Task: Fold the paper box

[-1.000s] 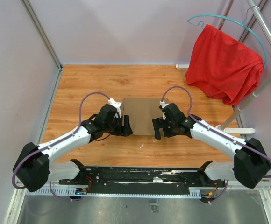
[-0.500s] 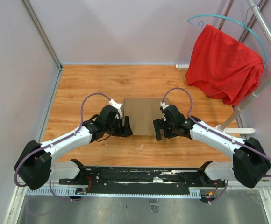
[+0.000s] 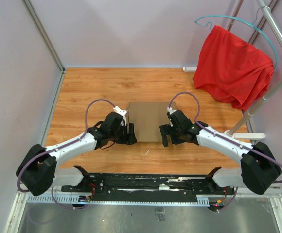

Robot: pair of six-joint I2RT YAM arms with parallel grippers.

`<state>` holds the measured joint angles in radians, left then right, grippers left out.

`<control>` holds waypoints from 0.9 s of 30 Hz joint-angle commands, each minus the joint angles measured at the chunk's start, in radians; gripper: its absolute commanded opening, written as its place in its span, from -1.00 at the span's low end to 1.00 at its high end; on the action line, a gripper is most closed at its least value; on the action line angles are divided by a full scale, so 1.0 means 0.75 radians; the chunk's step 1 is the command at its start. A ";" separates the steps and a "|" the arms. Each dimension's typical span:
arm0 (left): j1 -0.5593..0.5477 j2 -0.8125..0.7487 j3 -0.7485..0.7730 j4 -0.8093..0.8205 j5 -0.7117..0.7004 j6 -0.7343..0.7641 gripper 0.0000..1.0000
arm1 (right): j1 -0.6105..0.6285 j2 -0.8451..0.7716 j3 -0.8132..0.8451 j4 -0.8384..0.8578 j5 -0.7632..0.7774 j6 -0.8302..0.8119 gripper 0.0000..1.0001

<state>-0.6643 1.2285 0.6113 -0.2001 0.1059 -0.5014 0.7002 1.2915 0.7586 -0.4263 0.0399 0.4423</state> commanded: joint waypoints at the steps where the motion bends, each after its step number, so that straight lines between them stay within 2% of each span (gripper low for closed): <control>1: -0.006 0.042 -0.034 0.064 -0.064 -0.004 0.39 | 0.011 0.034 -0.018 0.009 0.061 0.011 0.99; 8: -0.006 0.093 -0.040 0.108 -0.199 -0.022 0.35 | 0.010 0.082 -0.042 0.064 0.094 -0.007 0.99; 13: -0.006 0.085 -0.056 0.122 -0.259 -0.034 0.35 | 0.013 0.025 -0.059 0.095 0.068 -0.028 1.00; 18: -0.006 -0.015 -0.092 0.139 -0.196 -0.046 0.30 | 0.012 -0.144 0.019 0.003 0.049 -0.072 0.82; 21: -0.006 -0.115 -0.106 0.103 -0.134 -0.065 0.16 | 0.010 -0.213 0.119 -0.044 0.093 -0.100 0.55; 22: -0.006 -0.151 -0.106 0.086 -0.121 -0.072 0.05 | 0.011 -0.217 0.161 -0.043 0.120 -0.113 0.40; 23: -0.006 -0.186 -0.107 0.074 -0.108 -0.082 -0.10 | 0.008 -0.204 0.204 -0.038 0.151 -0.132 0.14; 25: -0.006 -0.264 -0.107 0.070 -0.075 -0.096 -0.49 | -0.023 -0.123 0.319 -0.020 0.177 -0.170 -0.26; 27: -0.006 -0.323 -0.095 0.084 -0.044 -0.109 -0.67 | -0.083 0.012 0.467 -0.009 0.111 -0.210 -0.51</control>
<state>-0.6643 1.0695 0.5354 -0.1524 0.0090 -0.5610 0.6926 1.1740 0.9421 -0.4431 0.1173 0.3542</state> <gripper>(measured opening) 0.224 0.347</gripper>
